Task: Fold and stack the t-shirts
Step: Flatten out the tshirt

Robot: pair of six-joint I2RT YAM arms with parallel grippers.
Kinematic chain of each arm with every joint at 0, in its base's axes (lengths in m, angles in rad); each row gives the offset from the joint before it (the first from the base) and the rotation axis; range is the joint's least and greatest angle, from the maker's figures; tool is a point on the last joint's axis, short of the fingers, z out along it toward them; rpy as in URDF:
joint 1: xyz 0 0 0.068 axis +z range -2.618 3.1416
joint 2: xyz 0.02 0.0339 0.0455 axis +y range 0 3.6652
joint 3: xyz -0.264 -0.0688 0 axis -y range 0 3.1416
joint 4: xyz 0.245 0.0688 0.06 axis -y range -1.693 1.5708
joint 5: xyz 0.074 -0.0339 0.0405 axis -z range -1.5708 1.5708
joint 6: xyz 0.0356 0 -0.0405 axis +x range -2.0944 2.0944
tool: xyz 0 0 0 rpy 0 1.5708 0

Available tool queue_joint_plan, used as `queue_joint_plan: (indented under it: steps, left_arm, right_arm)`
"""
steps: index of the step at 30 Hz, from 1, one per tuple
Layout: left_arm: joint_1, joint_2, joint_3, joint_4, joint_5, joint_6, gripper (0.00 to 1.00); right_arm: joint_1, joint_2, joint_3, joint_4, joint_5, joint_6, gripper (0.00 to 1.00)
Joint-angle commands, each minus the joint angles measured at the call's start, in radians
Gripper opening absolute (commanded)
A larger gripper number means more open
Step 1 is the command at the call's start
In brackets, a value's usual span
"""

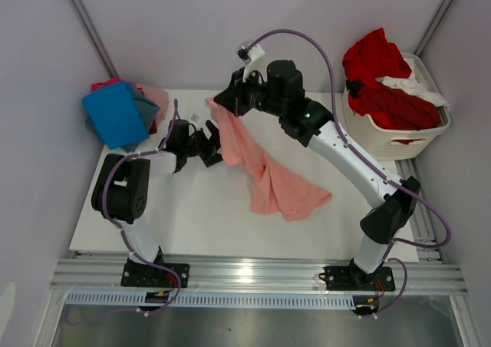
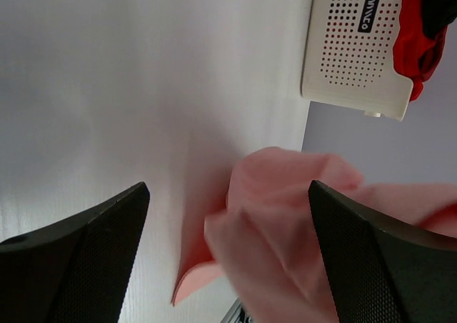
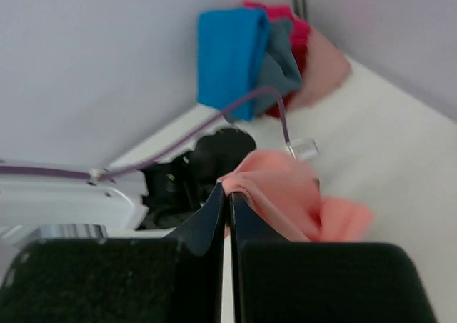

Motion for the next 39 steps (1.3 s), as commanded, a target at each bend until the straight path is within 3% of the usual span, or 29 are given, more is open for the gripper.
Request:
queue_joint_plan:
  steps: [1, 4, 6, 8, 10, 11, 13, 16, 19, 22, 26, 32, 39]
  left_arm:
    - [0.007, -0.022, -0.010, 0.048, 0.011, -0.008, 0.96]
    - [0.018, -0.039, -0.019, 0.053, -0.001, -0.005, 0.96]
    - [0.026, -0.057, -0.027, 0.051, -0.015, 0.001, 0.96]
    - [0.029, -0.063, -0.030, 0.050, -0.024, 0.006, 0.98]
    - [0.029, -0.065, -0.030, 0.042, -0.027, 0.009, 0.99]
    - [0.029, -0.063, -0.027, 0.039, -0.030, 0.008, 0.99]
    - [0.029, -0.065, -0.027, 0.031, -0.032, 0.009, 0.99]
    - [0.027, -0.074, -0.013, -0.001, -0.056, 0.034, 0.99]
    - [0.024, -0.081, 0.005, -0.033, -0.064, 0.052, 0.99]
    - [0.010, -0.100, 0.014, -0.050, -0.068, 0.084, 0.99]
    - [-0.046, -0.076, 0.028, -0.061, -0.036, 0.112, 0.99]
    - [-0.157, -0.010, 0.066, -0.061, 0.030, 0.100, 0.99]
    - [-0.188, 0.052, 0.040, -0.042, 0.048, 0.055, 0.99]
  right_arm:
    - [-0.058, -0.077, 0.143, 0.226, -0.217, 0.018, 0.00]
    - [-0.125, -0.152, 0.121, 0.317, -0.192, 0.054, 0.00]
    - [-0.161, -0.256, -0.005, 0.434, -0.150, 0.075, 0.00]
    - [-0.216, -0.341, -0.211, 0.531, 0.004, 0.132, 0.00]
    - [-0.265, -0.462, -0.348, 0.592, 0.257, 0.164, 0.00]
    - [-0.274, -0.499, -0.470, 0.584, 0.349, 0.176, 0.00]
    - [-0.300, -0.551, -0.559, 0.485, 0.457, 0.175, 0.00]
    - [-0.310, -0.536, -0.664, 0.219, 0.490, 0.230, 0.00]
    - [-0.294, -0.602, -0.933, 0.206, 0.488, 0.348, 0.00]
    - [-0.254, -0.740, -1.106, 0.202, 0.618, 0.359, 0.00]
    - [-0.248, -0.817, -1.120, 0.113, 0.740, 0.284, 0.00]
    - [-0.250, -0.778, -1.091, 0.128, 0.735, 0.264, 0.00]
    - [-0.230, -0.751, -1.071, 0.132, 0.728, 0.247, 0.00]
